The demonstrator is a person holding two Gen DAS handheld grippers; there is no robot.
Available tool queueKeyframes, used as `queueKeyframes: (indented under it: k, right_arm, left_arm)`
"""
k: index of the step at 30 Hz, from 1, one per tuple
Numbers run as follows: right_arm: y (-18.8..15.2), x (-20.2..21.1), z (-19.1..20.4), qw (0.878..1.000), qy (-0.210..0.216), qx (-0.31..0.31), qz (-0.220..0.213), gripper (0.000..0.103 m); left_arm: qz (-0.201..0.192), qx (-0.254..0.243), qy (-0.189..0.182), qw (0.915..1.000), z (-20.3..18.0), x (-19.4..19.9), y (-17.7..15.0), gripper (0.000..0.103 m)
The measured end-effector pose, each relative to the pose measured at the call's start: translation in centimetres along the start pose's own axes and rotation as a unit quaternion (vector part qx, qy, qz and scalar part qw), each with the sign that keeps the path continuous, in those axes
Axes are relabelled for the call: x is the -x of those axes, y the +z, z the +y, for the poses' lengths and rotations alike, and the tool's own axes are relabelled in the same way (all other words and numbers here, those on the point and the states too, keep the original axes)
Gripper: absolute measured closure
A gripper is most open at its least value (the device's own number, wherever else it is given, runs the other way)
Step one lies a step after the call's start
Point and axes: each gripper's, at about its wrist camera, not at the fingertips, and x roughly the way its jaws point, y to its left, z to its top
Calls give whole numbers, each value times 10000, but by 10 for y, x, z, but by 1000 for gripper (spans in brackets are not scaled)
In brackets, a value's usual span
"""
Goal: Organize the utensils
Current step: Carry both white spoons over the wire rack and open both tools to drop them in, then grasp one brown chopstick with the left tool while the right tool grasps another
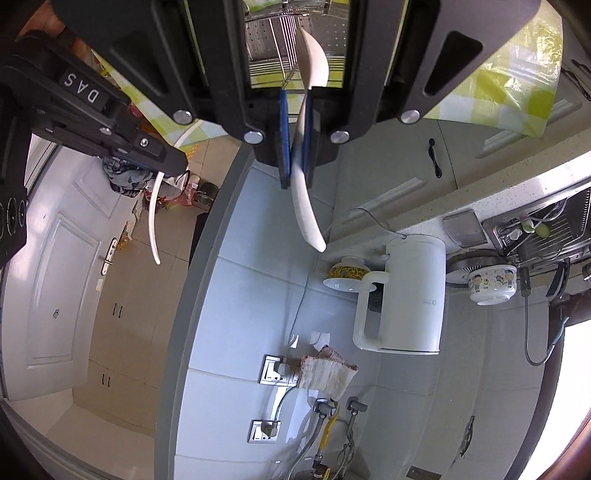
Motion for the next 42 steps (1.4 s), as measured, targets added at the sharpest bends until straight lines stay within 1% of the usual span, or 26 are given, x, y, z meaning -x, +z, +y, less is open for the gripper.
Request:
queueKeyframes:
  k: [2, 4, 10, 17, 22, 23, 24, 28, 30, 31, 33, 34, 35, 40, 42]
  right_arm:
    - [-9, -7, -3, 10000, 3, -28, 60, 91]
    - [-14, -13, -6, 9999, -11, -63, 106, 91]
    - [-28, -23, -11, 9998, -73, -56, 192, 90]
    - [-48, -31, -20, 9990, -119, -109, 411, 90]
    - [-55, -38, -25, 9981, -183, -126, 579, 90]
    - [-55, -39, -26, 9980, -212, -117, 592, 90]
    - [-55, -39, -26, 9979, -220, -115, 597, 90]
    - [-54, -38, -28, 9979, -235, -124, 582, 90]
    - [-53, -36, -29, 9980, -261, -136, 560, 88]
    - [-52, -34, -31, 9980, -285, -156, 535, 86]
    - [-50, -27, -37, 9981, -343, -257, 452, 72]
    - [-48, -22, -40, 9982, -371, -298, 372, 51]
    - [-46, -17, -42, 9983, -406, -307, 288, 37]
    - [-46, 16, -58, 9969, -694, -378, 41, 36]
    - [-52, 28, -64, 9959, -807, -414, 30, 35]
  left_arm:
    - [11, -74, -14, 10000, -1, -8, -10, 97]
    - [41, -130, 60, 9999, -2, -14, -19, 97]
    - [219, -147, 38, 9996, -3, -27, -45, 97]
    - [392, -150, 27, 9991, -3, -29, -64, 96]
    - [590, -129, 119, 9981, 0, -33, -70, 96]
    - [620, -88, 139, 9979, 2, -33, -70, 94]
    - [628, -51, 154, 9979, 3, -33, -70, 89]
    - [569, -98, 191, 9981, 4, -30, -66, 85]
    - [517, -77, 263, 9983, 7, -27, -63, 71]
    - [480, -45, 302, 9984, 10, -25, -63, 70]
    - [435, 12, 324, 9985, 14, -20, -60, 68]
    - [402, 44, 351, 9986, 16, -17, -59, 67]
    - [367, 75, 379, 9986, 19, -13, -58, 66]
    - [127, 284, 475, 9984, 34, 17, -54, 63]
    - [22, 406, 532, 9978, 42, 34, -56, 58]
